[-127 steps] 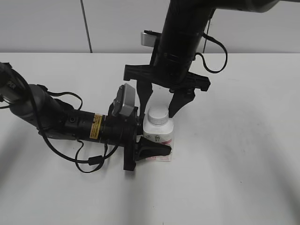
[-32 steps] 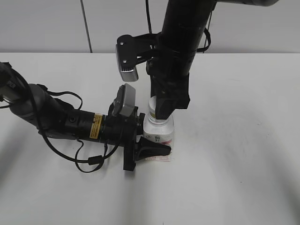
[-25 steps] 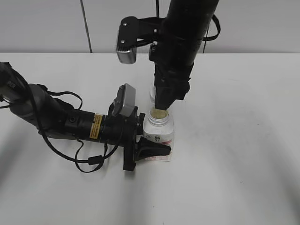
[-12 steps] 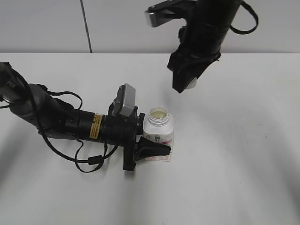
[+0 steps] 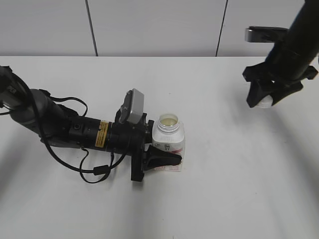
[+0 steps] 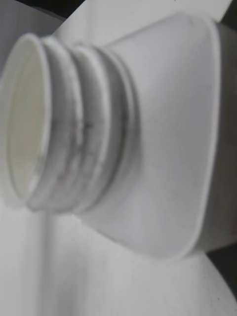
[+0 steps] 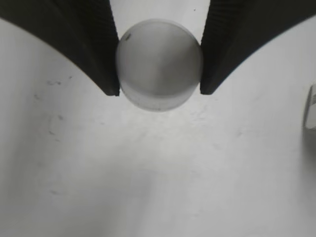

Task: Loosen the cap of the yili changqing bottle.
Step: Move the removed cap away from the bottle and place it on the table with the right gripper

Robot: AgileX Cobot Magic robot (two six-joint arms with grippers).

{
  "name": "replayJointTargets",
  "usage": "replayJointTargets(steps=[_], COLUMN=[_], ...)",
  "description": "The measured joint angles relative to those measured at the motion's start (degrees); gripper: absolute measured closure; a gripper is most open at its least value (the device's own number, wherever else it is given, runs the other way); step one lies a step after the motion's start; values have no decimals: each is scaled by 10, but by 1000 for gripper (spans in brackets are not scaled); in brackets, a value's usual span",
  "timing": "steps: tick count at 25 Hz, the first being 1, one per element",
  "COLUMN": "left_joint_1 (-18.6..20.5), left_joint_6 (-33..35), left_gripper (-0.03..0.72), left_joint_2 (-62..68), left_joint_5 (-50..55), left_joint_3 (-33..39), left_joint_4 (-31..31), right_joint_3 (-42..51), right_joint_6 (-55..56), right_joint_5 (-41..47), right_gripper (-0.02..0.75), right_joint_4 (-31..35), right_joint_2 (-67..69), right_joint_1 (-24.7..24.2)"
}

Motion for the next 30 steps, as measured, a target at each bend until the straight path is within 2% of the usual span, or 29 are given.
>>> replayJointTargets(steps=[5,10,18,30], left_joint_1=[0,0,0,0], left_joint_6=[0,0,0,0], left_gripper=[319,319,319,319], left_joint_2=[0,0,0,0], left_joint_5=[0,-1,-1,-1], left_joint_3=[0,0,0,0], left_joint_4=[0,1,1,1], right_joint_3=[85,158,212,213], right_joint_6=[1,1,0,1], right_joint_5=[-77,-154,-227,-230], right_gripper=[350,350,350,350], right_joint_4=[6,5,3,3], right_joint_2=[-8,-8,-9,27], right_joint_1=[-73,-112,-115,-115])
